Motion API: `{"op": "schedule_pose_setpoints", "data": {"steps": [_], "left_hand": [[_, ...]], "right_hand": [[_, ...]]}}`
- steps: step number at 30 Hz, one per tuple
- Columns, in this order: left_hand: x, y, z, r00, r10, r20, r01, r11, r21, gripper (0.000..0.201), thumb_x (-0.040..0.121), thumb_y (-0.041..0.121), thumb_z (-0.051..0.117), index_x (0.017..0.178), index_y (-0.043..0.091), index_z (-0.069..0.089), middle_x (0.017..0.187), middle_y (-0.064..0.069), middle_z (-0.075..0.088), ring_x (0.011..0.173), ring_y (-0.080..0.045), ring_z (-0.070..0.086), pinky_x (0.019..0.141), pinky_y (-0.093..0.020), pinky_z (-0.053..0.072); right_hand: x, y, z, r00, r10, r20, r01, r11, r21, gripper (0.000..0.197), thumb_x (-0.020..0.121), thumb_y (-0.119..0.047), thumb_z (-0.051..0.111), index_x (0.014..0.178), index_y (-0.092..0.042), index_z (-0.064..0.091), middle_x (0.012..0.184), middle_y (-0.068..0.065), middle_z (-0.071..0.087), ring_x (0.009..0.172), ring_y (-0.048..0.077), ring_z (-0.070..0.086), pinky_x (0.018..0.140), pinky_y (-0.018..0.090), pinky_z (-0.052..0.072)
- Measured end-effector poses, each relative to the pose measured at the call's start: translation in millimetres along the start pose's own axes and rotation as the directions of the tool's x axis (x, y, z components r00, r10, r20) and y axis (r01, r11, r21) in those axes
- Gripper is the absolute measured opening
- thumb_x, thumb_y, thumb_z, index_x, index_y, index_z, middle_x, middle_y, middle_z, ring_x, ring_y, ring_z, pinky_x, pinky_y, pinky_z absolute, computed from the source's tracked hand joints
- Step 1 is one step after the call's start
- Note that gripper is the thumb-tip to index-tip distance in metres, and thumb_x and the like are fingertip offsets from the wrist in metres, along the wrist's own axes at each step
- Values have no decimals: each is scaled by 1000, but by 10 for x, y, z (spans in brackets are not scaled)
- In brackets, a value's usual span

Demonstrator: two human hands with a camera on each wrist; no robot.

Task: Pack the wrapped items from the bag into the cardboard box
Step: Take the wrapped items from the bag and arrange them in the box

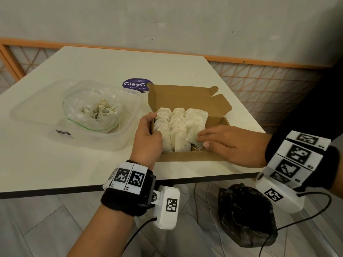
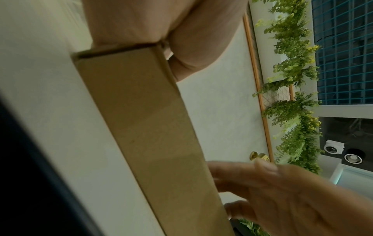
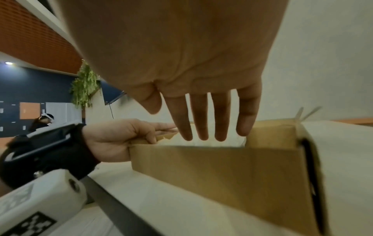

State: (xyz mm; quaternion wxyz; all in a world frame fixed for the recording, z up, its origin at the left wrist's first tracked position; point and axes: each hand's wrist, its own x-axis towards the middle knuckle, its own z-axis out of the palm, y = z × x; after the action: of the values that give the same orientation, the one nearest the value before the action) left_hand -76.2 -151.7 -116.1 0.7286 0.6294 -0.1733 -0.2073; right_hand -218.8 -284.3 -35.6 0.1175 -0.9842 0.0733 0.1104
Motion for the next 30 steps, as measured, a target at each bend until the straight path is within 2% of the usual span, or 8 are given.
{"op": "schedule_pose_setpoints", "data": {"steps": [2,5,8,12,14,17,24,30], "left_hand": [[5,-4,-3,1000,1,-3,-1,1000,1,50,85,-11,34,119,24,46,129,-2,52,119,-16,51,101,-36,45],[1,1,1,1000,5,-5,-5,1000,1,49,86,-11,34,120,23,46,128,-1,52,117,-13,51,103,-36,44],[-9,1,2,1000,3,-4,-3,1000,8,49,86,-10,35,121,23,46,127,0,52,117,-13,51,104,-36,44],[-2,-4,10,1000,6,-16,-6,1000,8,49,85,-10,35,118,24,47,126,0,53,118,-14,51,105,-41,43],[4,-2,15,1000,1,-20,-1,1000,-4,48,85,-10,36,118,23,47,125,-1,54,117,-15,52,104,-41,44],[9,0,8,1000,-10,-14,10,1000,-15,49,84,-10,37,119,22,47,127,-2,55,118,-17,53,102,-42,46],[-3,15,14,1000,-11,-22,11,1000,-7,49,84,-10,36,119,23,47,128,-3,53,119,-17,52,103,-43,44],[-10,21,8,1000,-20,-21,20,1000,-3,48,85,-9,36,118,25,46,128,-2,53,119,-17,52,103,-43,45]], "right_hand": [[-53,-10,56,999,33,19,-35,997,64,44,99,-33,30,137,-17,46,145,-6,42,131,1,31,87,-13,5],[-44,75,178,991,65,116,-67,998,11,58,93,-50,23,141,-22,40,153,-8,30,139,-2,19,104,2,2],[-36,160,166,993,54,108,-42,993,-111,68,88,-56,16,140,-21,43,153,-7,28,141,0,15,108,8,1],[-31,93,126,993,64,101,-63,998,-14,77,77,-65,12,137,-30,45,154,-6,21,141,8,17,115,21,10],[2,25,148,988,82,131,-85,996,20,81,75,-66,11,137,-29,45,152,-5,25,140,11,21,117,28,15],[20,14,114,989,89,119,-79,993,-89,87,72,-68,5,137,-26,46,148,-5,34,136,14,28,113,40,26],[11,-48,-25,992,58,112,-8,916,-401,93,75,-74,-11,136,-30,44,146,-9,31,131,13,28,108,39,26],[142,9,142,997,32,66,1,894,-447,122,54,-80,-30,131,-29,49,152,-7,26,135,14,26,106,39,29]]}}
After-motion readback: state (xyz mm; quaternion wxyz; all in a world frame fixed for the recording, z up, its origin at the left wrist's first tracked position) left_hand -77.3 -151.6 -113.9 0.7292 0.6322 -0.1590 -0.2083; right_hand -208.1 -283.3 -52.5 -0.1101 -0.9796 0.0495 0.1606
